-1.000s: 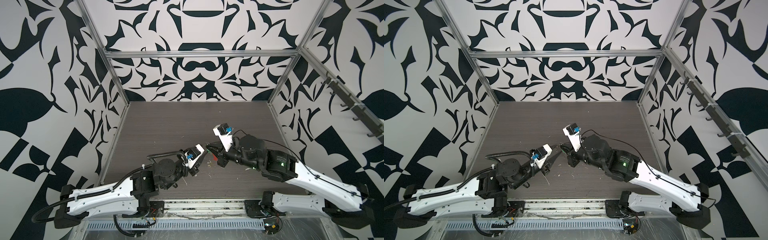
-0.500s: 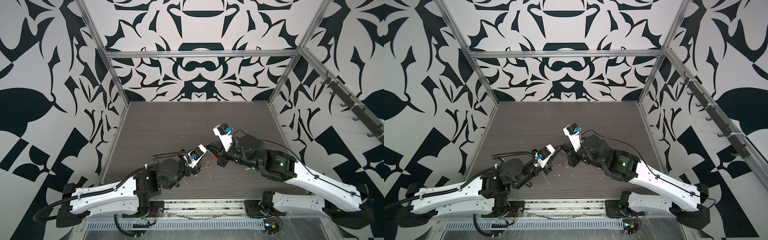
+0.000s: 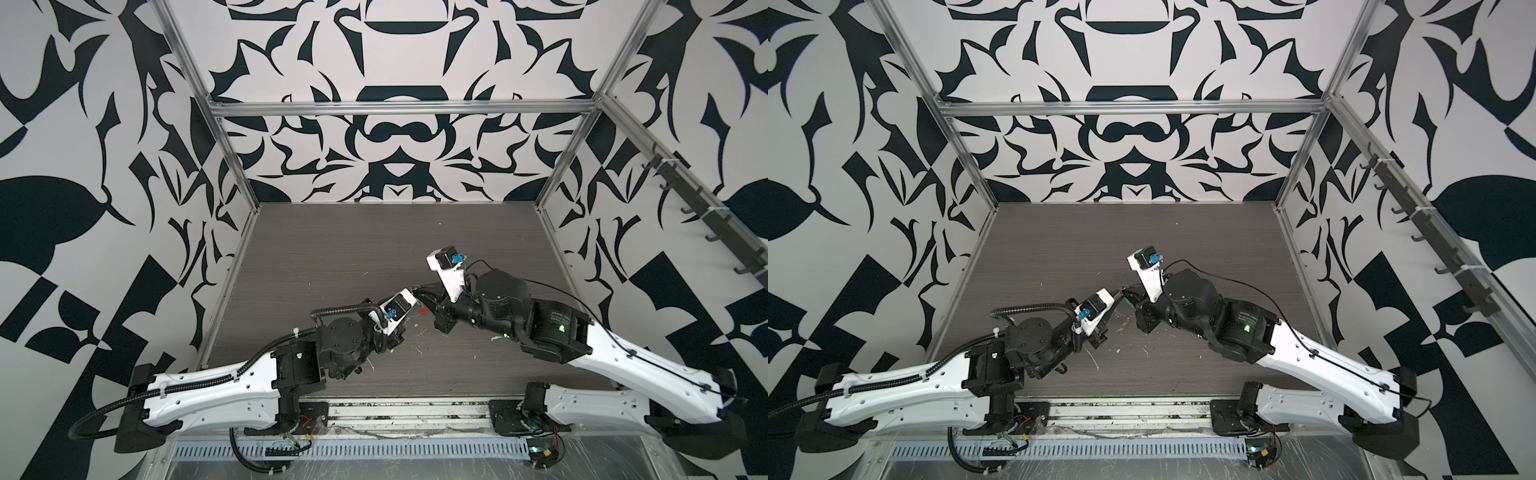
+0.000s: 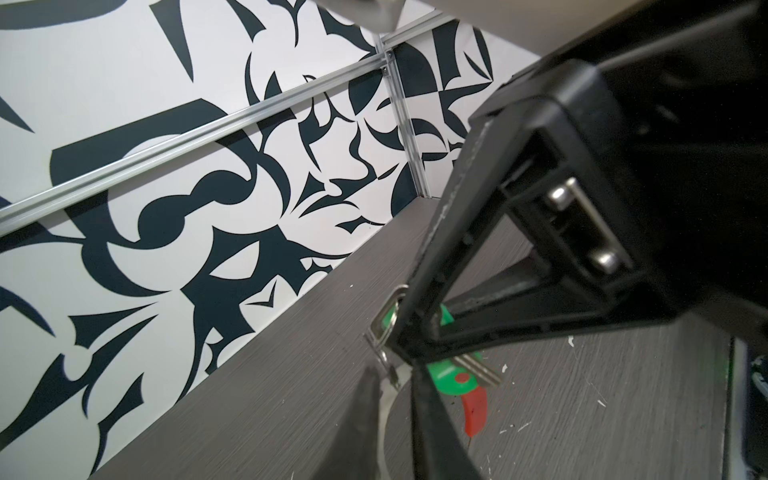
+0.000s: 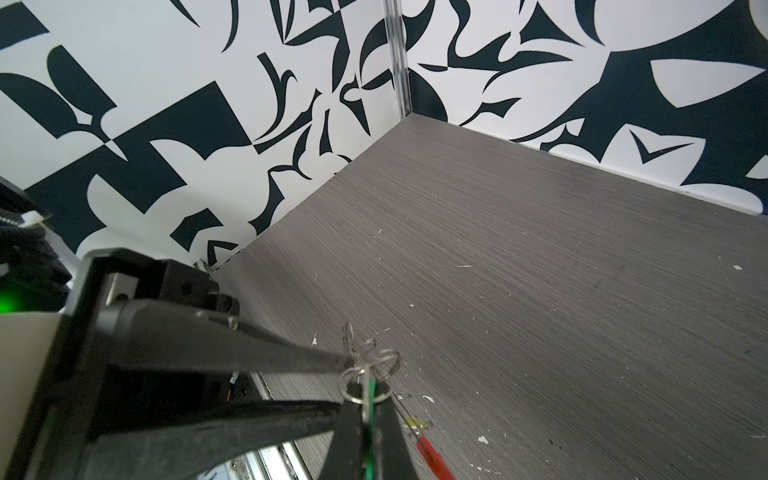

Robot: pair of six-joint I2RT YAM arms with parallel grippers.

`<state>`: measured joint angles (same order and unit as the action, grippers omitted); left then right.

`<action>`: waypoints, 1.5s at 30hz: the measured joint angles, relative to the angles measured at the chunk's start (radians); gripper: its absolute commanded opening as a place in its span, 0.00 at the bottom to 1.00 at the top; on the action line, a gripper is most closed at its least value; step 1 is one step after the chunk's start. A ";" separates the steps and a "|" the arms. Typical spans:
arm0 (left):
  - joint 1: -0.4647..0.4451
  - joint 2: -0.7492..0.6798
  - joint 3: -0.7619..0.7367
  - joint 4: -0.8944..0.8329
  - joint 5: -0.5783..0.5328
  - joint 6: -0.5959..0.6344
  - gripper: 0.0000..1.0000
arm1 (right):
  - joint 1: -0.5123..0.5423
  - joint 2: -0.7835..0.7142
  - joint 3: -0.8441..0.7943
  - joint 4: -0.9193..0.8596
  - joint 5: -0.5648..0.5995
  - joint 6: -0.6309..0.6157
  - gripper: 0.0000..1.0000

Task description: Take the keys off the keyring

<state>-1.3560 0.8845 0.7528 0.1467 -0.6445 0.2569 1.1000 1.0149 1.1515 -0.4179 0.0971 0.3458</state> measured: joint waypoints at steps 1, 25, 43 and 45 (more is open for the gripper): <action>0.000 0.002 0.000 -0.001 -0.005 0.004 0.25 | 0.000 -0.002 -0.001 0.001 -0.001 0.001 0.00; 0.000 -0.004 0.000 -0.037 0.001 0.007 0.00 | 0.004 -0.006 0.003 -0.021 -0.034 0.011 0.00; -0.001 -0.064 0.004 -0.086 0.114 -0.050 0.00 | -0.032 -0.006 0.073 -0.156 -0.109 -0.053 0.00; -0.001 -0.072 0.004 -0.092 0.122 -0.058 0.00 | -0.035 -0.006 0.073 -0.157 -0.120 -0.057 0.00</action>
<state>-1.3567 0.8124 0.7570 0.0551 -0.5220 0.1989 1.0649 1.0088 1.2243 -0.5751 -0.0231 0.2890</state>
